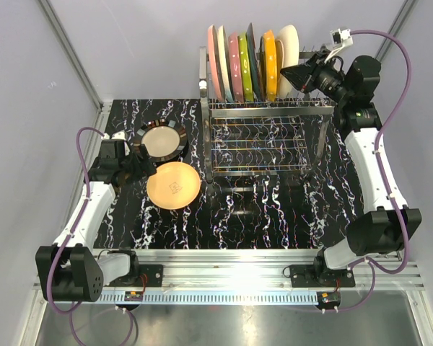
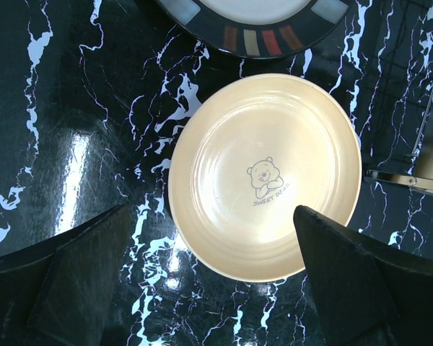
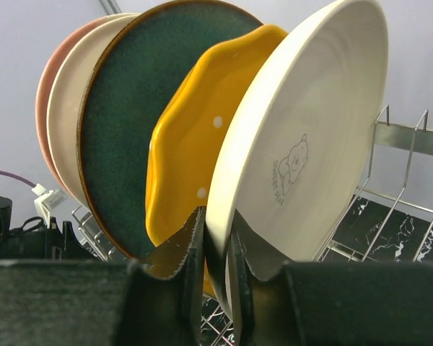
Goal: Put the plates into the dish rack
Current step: Insert the plate into the dish rack
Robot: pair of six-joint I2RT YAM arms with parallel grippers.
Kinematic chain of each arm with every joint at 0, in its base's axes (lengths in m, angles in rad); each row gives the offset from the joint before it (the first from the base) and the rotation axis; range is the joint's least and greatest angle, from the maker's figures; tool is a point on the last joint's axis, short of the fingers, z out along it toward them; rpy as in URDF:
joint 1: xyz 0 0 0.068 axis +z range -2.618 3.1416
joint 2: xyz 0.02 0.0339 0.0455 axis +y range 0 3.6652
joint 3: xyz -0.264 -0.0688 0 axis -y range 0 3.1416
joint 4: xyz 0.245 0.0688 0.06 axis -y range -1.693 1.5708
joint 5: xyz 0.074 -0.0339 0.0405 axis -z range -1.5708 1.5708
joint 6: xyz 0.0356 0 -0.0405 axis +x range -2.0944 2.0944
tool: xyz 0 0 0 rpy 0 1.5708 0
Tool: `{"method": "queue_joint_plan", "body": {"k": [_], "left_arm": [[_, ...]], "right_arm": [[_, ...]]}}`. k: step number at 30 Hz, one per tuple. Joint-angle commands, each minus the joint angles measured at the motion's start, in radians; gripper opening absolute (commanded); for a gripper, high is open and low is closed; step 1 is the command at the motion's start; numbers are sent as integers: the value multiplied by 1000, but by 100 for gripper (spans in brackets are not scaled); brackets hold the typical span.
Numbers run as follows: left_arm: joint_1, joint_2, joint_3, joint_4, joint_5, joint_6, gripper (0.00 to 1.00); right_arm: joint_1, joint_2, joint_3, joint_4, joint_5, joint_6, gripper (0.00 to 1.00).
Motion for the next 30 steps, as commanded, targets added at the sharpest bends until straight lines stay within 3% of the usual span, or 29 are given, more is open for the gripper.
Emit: {"method": "queue_joint_plan", "body": {"k": [1, 4, 11, 26, 30], "left_arm": [[5, -1, 9, 33, 29, 13, 99], [5, -1, 9, 33, 30, 13, 99], [5, -6, 6, 36, 33, 12, 99], [5, -18, -3, 37, 40, 10, 99], [5, -20, -4, 35, 40, 10, 99]], "right_arm": [[19, -25, 9, -49, -2, -40, 24], [22, -23, 24, -63, -4, -44, 33], [22, -31, 50, -92, -8, -55, 43], [24, -77, 139, -169, 11, -84, 53], [24, -80, 139, -167, 12, -78, 50]]}}
